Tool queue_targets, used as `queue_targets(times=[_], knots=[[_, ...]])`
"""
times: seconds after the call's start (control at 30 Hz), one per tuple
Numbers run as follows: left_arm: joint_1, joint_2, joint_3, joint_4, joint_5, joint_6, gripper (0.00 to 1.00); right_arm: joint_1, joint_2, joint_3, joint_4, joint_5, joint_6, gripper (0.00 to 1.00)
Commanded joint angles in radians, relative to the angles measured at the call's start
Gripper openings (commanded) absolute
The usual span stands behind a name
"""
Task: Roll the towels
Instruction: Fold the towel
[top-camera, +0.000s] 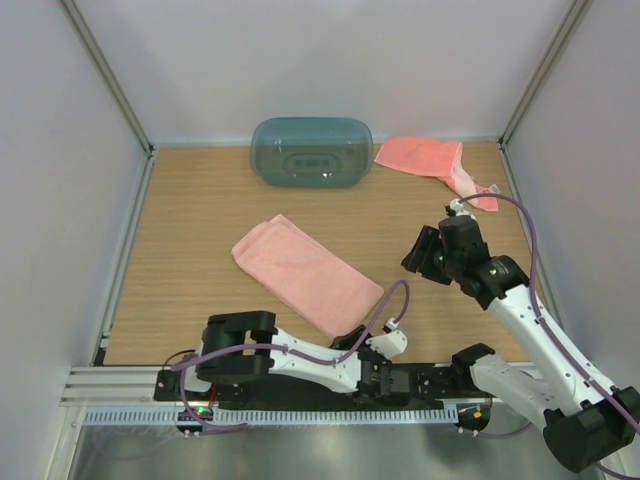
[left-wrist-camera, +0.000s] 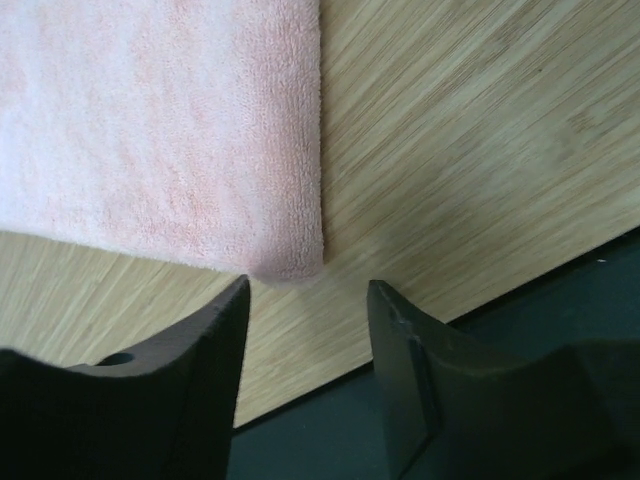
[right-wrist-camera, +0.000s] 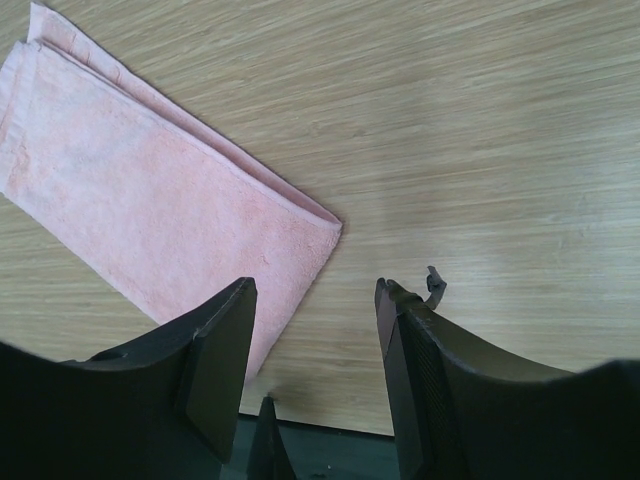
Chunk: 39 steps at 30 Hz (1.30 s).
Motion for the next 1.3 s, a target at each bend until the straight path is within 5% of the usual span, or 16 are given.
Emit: queue_targets(times=[0.0,0.37,0.47,0.63,0.67,0.77,0.87,1.27], knots=[[0.037,-0.015,-0.057,0.093,-0.009,0.024,0.49,-0.005,0.007,-0.004,0.021,0.007,0.002,0.58],[0.09,-0.043,-0.141,0.253,0.1,0.132,0.4,-0.004,0.026,-0.034,0.049,-0.026,0.019,0.58],[0.09,-0.037,-0.144,0.268,0.116,0.149,0.33,-0.004,0.023,-0.047,0.05,-0.032,0.025,0.58],[0.097,-0.064,-0.162,0.285,0.137,0.154,0.03,-0.004,0.006,-0.1,0.108,-0.149,0.047,0.6],[0.098,-0.087,-0.175,0.293,0.14,0.154,0.03,-0.005,0.0,-0.117,0.131,-0.15,0.058,0.6],[0.118,-0.173,-0.262,0.363,0.18,0.156,0.0,-0.004,-0.017,-0.211,0.271,-0.294,0.133,0.86],[0.169,-0.306,-0.346,0.456,0.263,0.154,0.0,-0.002,-0.011,-0.307,0.415,-0.421,0.222,0.97],[0.247,-0.53,-0.457,0.497,0.338,0.139,0.0,0.049,0.234,-0.41,0.726,-0.463,0.292,0.93]])
